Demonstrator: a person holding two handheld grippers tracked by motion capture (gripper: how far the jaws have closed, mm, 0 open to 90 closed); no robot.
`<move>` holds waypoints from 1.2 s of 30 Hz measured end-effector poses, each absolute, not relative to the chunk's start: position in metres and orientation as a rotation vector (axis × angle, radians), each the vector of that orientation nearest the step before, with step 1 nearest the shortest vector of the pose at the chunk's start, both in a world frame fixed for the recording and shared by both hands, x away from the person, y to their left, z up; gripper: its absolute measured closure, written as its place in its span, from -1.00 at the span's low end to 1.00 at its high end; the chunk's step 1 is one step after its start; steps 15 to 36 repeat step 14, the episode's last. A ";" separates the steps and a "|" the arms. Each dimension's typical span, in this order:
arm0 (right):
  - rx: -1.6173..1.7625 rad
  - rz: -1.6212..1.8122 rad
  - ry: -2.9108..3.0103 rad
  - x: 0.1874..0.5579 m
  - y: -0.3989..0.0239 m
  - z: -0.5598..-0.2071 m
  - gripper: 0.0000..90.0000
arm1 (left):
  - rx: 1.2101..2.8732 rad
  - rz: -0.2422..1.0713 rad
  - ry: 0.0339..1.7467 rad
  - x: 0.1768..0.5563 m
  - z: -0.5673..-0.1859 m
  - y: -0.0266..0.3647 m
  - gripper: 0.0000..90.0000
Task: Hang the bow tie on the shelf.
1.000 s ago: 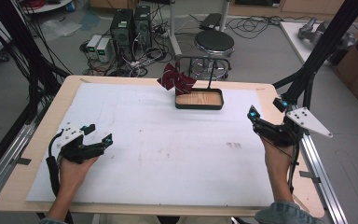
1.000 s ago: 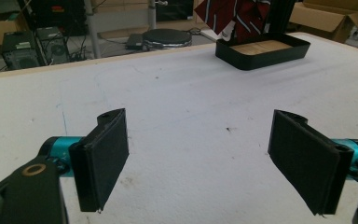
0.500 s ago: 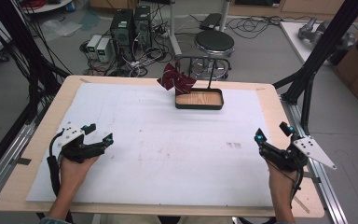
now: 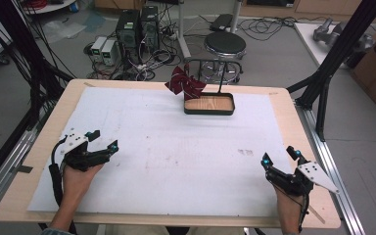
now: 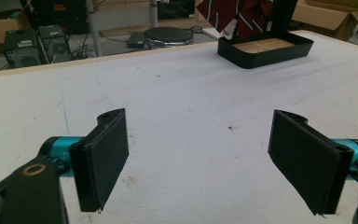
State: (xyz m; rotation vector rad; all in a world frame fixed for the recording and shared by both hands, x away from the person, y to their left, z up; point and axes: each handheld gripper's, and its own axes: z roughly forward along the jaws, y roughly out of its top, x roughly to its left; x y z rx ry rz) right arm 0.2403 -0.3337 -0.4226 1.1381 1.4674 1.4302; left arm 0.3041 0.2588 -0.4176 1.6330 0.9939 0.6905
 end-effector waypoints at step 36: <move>1.157 1.432 1.483 0.236 -0.334 -0.433 -0.74 | 1.647 0.693 1.000 0.305 -0.419 0.258 -0.55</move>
